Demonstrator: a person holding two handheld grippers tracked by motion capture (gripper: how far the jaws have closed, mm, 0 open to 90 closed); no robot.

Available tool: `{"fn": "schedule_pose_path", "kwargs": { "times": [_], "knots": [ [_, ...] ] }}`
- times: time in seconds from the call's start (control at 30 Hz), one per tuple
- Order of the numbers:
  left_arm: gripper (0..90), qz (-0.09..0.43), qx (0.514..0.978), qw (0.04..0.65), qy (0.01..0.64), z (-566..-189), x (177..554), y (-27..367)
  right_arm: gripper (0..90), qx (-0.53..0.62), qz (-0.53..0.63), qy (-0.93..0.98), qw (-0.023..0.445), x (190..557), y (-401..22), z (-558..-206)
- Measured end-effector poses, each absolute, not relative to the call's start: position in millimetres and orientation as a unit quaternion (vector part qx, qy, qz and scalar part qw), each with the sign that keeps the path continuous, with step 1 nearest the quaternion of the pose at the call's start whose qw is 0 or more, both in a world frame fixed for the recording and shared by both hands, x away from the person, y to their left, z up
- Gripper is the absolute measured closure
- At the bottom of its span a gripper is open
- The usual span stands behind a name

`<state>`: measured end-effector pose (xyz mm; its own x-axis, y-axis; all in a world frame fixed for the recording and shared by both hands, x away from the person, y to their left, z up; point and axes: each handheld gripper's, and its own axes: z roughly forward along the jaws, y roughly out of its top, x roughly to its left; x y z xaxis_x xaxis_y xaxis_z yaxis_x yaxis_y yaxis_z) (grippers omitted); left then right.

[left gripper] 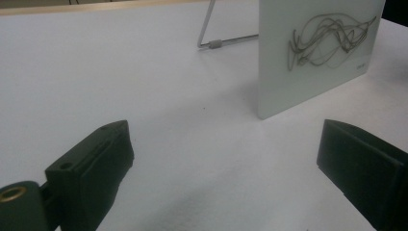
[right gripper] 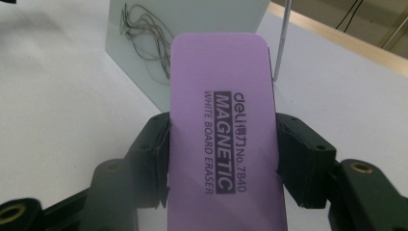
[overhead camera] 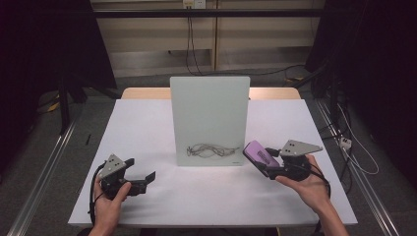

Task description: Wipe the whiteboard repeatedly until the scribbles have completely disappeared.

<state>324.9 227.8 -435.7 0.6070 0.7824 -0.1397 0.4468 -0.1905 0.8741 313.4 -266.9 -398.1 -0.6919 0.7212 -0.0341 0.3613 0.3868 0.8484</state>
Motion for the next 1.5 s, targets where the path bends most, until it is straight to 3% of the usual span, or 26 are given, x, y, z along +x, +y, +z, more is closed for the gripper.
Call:
{"fn": "schedule_pose_path", "kwargs": {
  "times": [0.37, 1.5],
  "knots": [
    [5.2, 0.174, 0.752, 0.491, 0.404, -434, 323, 229, 41.4, 0.312, 0.452, 0.808, 0.213, 310, -250, -395],
    [5.2, 0.178, 0.764, 0.482, 0.391, -433, 327, 221, 41.4, 0.225, 0.444, 0.811, 0.308, 327, -199, -395]
  ]
}}
